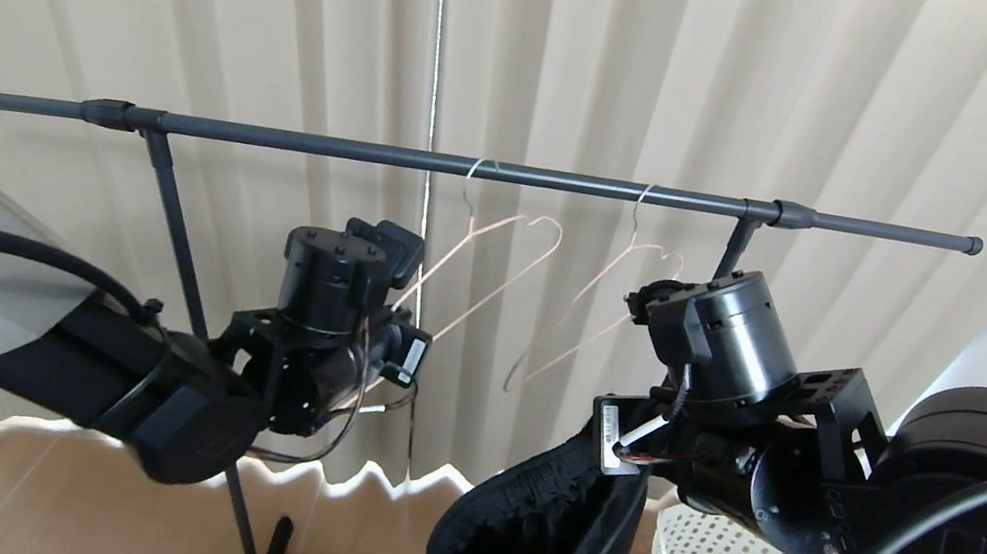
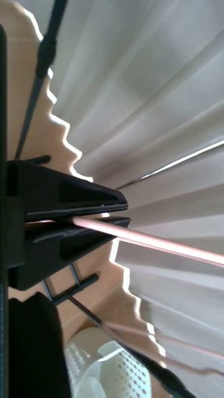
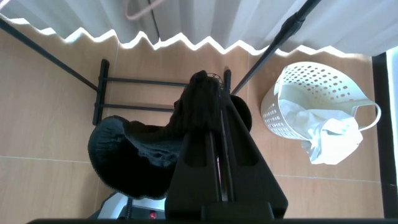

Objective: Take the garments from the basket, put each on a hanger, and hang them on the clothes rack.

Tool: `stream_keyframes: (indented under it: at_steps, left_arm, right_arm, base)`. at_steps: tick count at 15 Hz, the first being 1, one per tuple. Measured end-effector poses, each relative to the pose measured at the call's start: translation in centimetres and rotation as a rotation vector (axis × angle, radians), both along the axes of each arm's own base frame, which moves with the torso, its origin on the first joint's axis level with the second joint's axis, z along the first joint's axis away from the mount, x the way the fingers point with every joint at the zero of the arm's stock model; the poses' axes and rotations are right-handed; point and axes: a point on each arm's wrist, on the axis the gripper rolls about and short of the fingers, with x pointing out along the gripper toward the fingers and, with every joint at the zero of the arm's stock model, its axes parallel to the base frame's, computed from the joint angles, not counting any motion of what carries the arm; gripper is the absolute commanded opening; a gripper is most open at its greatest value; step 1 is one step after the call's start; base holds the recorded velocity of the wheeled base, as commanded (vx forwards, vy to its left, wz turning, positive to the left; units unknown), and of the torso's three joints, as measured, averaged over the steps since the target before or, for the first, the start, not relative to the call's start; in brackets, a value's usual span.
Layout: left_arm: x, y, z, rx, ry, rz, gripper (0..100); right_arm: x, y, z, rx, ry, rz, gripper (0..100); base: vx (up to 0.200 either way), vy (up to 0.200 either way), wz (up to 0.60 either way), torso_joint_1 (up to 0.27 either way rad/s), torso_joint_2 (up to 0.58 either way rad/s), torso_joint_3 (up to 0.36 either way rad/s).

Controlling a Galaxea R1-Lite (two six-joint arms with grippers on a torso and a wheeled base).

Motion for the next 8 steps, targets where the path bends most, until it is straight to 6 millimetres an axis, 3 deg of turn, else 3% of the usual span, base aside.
stream_keyframes:
  at_steps: [8]
  left_arm:
    - [-9.4,7.4,-0.9,-0.002,0.023,-0.094,0]
  right_arm:
    - [1.1,-1.2,0.3,-0.033,-0.035,-0.082,0]
  base:
    - [0.0,0.0,0.0,0.0,0.0,0.0]
